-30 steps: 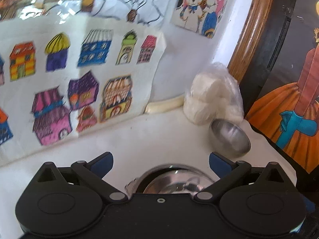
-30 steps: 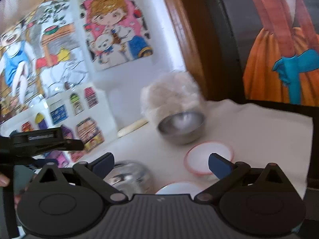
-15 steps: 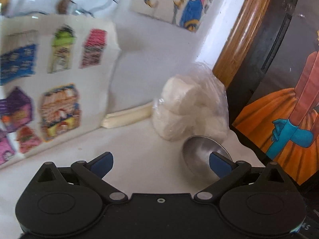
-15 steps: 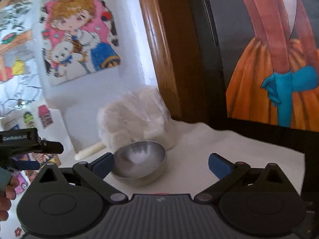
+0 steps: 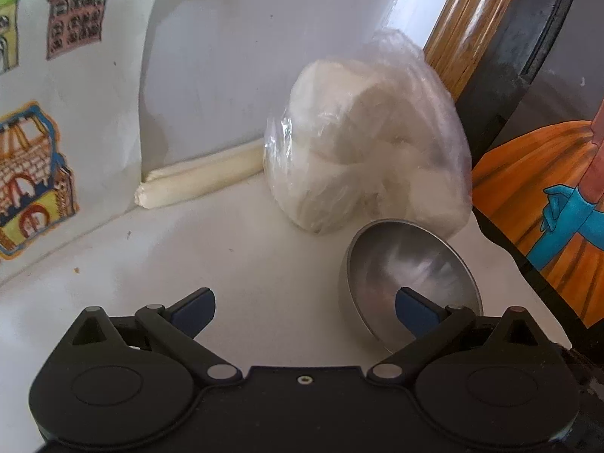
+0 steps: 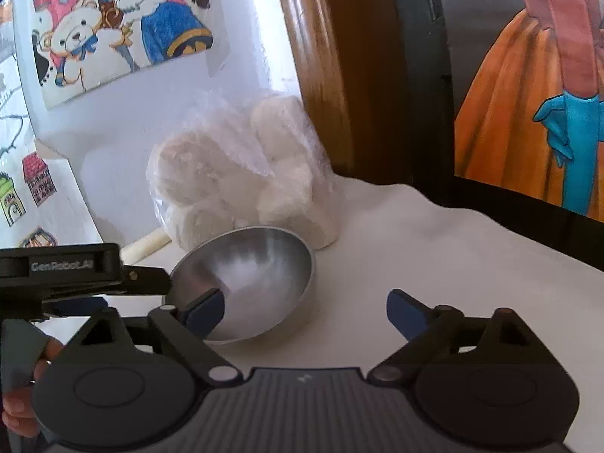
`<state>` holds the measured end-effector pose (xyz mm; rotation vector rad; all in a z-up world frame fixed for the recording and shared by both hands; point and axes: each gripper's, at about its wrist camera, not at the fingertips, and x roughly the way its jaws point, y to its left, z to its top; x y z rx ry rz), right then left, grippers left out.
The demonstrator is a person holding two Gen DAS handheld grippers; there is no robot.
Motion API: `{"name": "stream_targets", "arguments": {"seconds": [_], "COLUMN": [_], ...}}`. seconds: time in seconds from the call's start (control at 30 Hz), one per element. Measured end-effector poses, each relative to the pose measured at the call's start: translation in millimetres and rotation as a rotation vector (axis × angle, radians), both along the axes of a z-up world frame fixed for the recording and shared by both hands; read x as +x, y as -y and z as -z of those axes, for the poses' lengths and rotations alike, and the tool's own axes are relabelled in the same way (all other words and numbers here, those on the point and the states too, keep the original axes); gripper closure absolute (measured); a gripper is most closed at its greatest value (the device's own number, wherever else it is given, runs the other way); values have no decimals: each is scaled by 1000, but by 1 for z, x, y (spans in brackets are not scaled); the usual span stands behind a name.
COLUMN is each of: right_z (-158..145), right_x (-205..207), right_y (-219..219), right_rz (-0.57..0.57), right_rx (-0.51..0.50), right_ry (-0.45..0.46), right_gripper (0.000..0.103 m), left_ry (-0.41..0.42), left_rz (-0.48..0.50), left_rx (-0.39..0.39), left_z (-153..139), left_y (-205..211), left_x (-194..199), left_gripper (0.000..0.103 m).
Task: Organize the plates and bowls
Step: 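Move both tools to the small steel bowl by the dough bag and close on its rim, then lift the small steel bowl with both tools toward the plate stack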
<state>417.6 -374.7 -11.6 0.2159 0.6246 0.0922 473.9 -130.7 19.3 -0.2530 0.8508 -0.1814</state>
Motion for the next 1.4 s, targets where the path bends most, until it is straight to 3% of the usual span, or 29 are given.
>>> {"name": "stream_targets", "arguments": {"seconds": [0.4,0.53,0.67,0.77,0.87,1.0,1.1,1.4], "right_z": [9,12,12,12,11,7,0,-36], "right_x": [15,16,16,16,15,7,1,-40], "right_y": [-10,-12,-12,-13,-15,-20,-24,-38], "right_rz": [-15,-15,-12,-19,-24,-28,-29,-59], "right_rx": [0,18,28,35,40,56,64,72], "right_ry": [-63,-68,-65,-65,-65,-46,-22,76], "right_gripper": [32,43,53,60,61,62,62,63], "left_ry": [-48,-57,-67,-88,-85,-87,-84,79], "left_rz": [46,46,58,68,85,79,57,36], "left_rx": [-5,-14,-36,-78,-96,-76,-108,-140], "left_z": [11,11,11,12,11,7,1,-48], "left_y": [16,16,16,13,13,11,3,-20], "left_x": [14,15,18,21,20,13,6,-47], "left_gripper": [18,31,58,69,83,83,83,83]}}
